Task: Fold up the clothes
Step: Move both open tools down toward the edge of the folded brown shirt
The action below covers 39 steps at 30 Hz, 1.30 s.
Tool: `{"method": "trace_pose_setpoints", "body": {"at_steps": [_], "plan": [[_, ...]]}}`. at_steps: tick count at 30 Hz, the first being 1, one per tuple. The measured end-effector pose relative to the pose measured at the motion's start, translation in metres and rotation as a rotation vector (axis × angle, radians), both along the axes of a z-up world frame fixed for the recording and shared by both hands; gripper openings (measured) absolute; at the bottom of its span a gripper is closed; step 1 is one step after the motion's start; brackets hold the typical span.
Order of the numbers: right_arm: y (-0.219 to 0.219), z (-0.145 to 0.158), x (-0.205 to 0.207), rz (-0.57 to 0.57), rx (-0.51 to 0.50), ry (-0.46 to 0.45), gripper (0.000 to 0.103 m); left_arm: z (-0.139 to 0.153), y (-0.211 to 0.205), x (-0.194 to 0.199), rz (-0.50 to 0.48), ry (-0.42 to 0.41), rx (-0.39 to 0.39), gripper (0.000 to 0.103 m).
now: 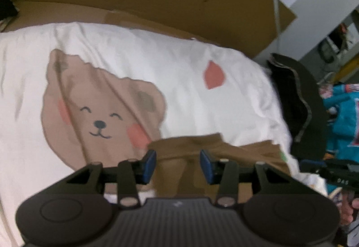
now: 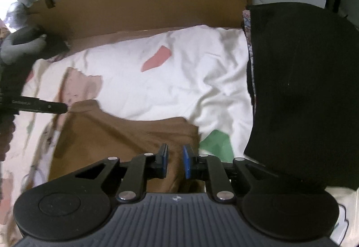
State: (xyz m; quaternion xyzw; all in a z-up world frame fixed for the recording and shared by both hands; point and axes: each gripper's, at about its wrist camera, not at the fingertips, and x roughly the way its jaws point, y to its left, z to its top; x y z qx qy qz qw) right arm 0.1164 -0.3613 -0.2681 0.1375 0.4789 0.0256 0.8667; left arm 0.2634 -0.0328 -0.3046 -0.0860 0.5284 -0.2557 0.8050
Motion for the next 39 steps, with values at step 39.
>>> {"method": "trace_pose_setpoints", "body": {"at_steps": [39], "plan": [[0.007, -0.027, 0.002, -0.008, 0.075, -0.046, 0.035, -0.013, -0.084, -0.004, -0.142, -0.025, 0.064, 0.049]]}}
